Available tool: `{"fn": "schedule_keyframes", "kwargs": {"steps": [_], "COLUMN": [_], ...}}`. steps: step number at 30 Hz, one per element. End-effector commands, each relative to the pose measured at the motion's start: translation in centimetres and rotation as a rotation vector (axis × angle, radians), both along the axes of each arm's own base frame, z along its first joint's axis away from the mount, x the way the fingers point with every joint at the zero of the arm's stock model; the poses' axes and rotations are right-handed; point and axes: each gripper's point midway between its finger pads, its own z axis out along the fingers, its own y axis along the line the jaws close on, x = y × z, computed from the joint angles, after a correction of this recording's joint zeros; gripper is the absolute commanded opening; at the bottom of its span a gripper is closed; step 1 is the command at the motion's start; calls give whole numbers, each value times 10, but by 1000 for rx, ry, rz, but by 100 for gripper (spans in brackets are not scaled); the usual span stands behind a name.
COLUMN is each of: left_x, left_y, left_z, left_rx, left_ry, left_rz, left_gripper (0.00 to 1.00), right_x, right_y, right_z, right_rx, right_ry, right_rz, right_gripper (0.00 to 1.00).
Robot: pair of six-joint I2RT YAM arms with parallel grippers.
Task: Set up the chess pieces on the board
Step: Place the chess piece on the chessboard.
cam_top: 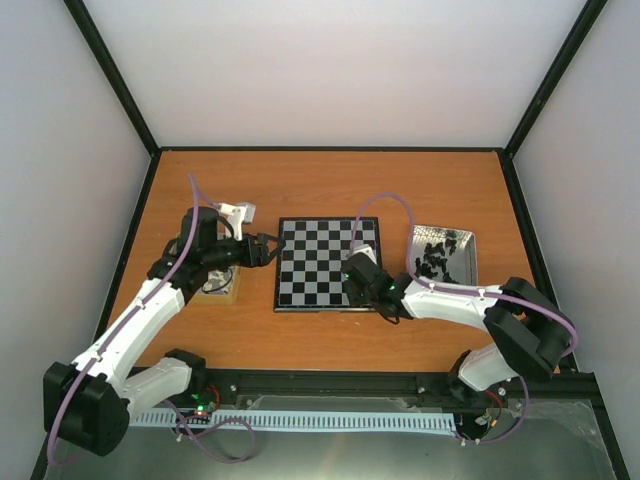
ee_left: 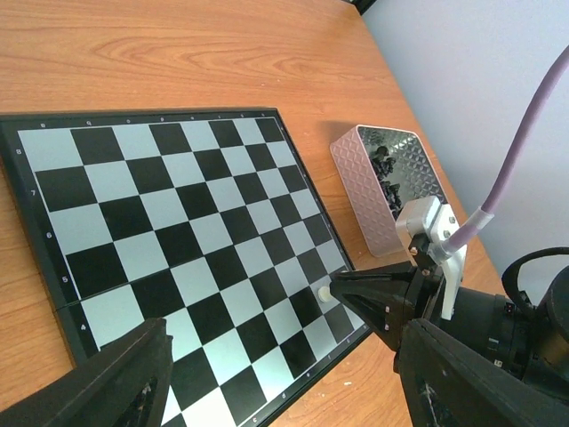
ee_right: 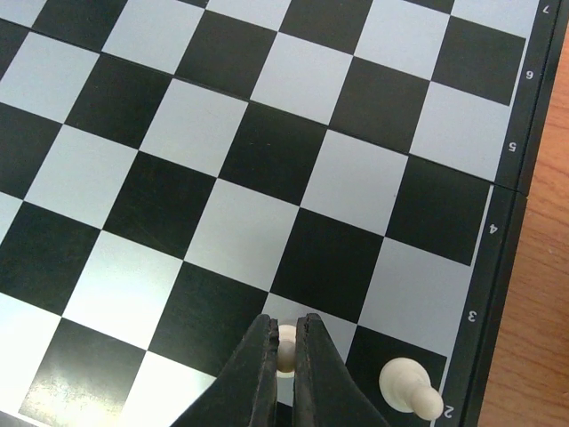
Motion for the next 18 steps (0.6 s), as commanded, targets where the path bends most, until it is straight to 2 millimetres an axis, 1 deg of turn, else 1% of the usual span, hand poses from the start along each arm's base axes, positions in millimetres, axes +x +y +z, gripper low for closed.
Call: {"fn": "schedule_keyframes", "kwargs": {"steps": [1, 4, 6, 9, 12, 13, 15, 17, 18], "left_x": [0, 1, 3, 5, 12, 16, 25, 35, 39], "left_y": [-1, -1, 0, 2, 10, 16, 33, 60, 73], "left_z": [3, 2, 2, 1, 1, 0, -4, -11, -14], "left_rx": [-13, -15, -14, -8, 21, 37, 78, 129, 147], "left_ry": [-4, -1, 1, 5, 22, 31, 60, 103, 119], "left_rz": [0, 6, 12, 33, 93, 127, 223, 342, 390], "left_gripper": [70, 70, 70, 70, 70, 71, 71, 71, 70], "right_x": [-2, -4, -4, -4, -2, -1, 2, 5, 6], "right_y": [-1, -3, -4, -4, -6, -5, -3, -2, -1], "right_z": [0, 1, 0, -1, 8, 17, 35, 58, 66], "right_rx": [26, 33, 28, 12, 12, 27, 51, 78, 91], "right_ry": [-7, -9, -6, 5, 0, -12, -34, -61, -72], "right_rz": [-27, -31, -28, -32, -52, -55, -65, -76, -78], "right_gripper": [3, 3, 5, 16, 28, 34, 40, 42, 43]}}
